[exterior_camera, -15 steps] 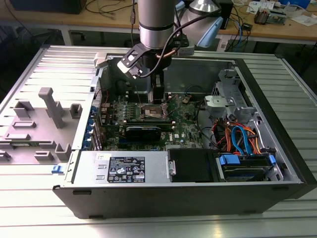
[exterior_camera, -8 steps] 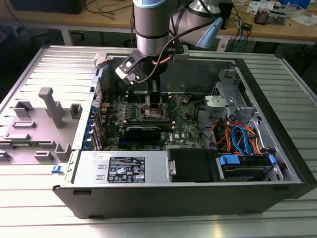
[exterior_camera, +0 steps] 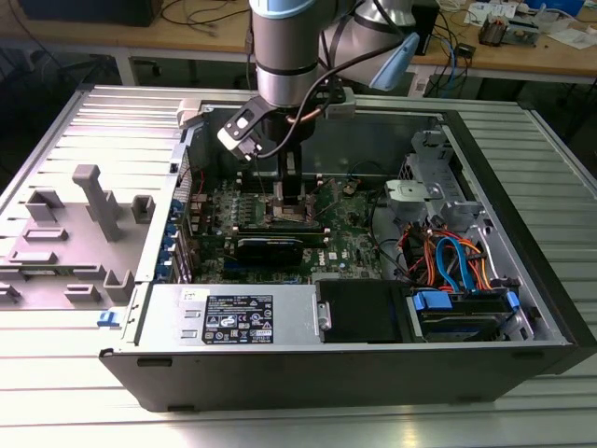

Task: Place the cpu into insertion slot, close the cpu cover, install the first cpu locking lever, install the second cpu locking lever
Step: 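Place the cpu into insertion slot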

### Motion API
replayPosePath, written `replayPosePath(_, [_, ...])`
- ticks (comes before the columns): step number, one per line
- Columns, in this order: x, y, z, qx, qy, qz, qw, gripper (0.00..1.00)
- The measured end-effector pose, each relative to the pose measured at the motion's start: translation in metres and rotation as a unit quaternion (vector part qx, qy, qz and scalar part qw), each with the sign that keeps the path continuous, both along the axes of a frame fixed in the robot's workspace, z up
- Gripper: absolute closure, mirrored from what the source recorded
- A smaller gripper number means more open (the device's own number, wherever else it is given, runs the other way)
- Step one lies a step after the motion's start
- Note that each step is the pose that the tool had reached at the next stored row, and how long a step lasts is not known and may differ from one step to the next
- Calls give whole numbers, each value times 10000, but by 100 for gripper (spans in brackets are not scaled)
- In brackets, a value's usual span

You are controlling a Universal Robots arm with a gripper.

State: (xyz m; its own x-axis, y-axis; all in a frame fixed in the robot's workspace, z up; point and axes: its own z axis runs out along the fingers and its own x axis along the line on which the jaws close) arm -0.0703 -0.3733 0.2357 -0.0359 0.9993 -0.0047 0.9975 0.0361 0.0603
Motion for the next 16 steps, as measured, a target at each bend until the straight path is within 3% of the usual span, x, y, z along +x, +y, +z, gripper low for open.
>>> replayPosePath(2, [-10,11,-62,-29,0,0,10000,45])
replayPosePath(8, [-15,26,-199,-37,0,0,10000,45])
replayPosePath(11, [-15,26,-243,-59,0,0,10000,45])
replayPosePath(16, [-15,26,-253,-68,0,-59,10000,45])
